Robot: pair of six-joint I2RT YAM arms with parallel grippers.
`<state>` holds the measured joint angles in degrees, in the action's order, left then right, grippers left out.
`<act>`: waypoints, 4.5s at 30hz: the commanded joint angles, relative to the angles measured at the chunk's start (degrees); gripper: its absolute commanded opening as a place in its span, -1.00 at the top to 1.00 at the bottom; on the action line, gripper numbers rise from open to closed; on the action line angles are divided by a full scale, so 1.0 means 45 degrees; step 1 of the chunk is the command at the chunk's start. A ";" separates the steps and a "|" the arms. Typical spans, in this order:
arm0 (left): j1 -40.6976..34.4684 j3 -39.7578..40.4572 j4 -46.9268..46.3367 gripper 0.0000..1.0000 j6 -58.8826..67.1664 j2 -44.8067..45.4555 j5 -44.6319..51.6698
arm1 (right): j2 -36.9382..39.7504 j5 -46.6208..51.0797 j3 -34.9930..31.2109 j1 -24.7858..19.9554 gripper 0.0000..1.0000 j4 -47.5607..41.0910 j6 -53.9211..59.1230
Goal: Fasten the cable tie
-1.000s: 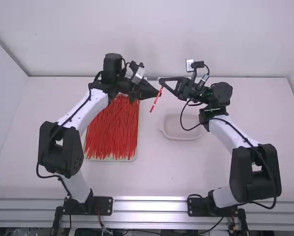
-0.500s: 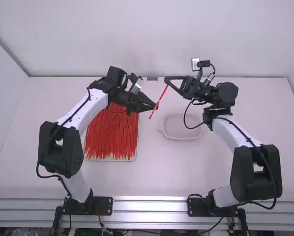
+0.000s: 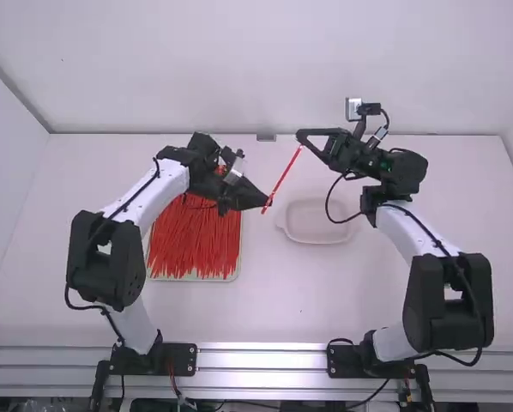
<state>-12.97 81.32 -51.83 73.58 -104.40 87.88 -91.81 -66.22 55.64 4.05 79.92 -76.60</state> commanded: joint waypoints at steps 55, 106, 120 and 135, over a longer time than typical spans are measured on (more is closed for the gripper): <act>0.1846 0.3458 0.1103 0.97 -0.1734 -0.0131 0.0374 | 0.0335 0.1409 -0.0039 0.2166 -0.98 -0.3866 0.3808; 0.1399 0.3453 0.4541 -0.53 -0.6169 -0.0078 -0.0291 | 0.0325 0.1273 -0.0039 0.2467 1.00 -0.4061 0.4459; 0.1865 0.3453 0.5741 -0.98 -1.0530 -0.0078 -0.3113 | 0.0325 -0.0515 -0.0053 0.0991 1.00 -0.4609 0.4920; 0.2361 0.3439 0.1035 -0.99 -0.9005 -0.0078 -0.3784 | 0.0325 -0.1501 -0.0053 0.0097 1.00 -0.9826 0.9403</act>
<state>-2.42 95.35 -46.68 29.69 -104.68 70.30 -91.59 -71.99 55.75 4.75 35.59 -40.23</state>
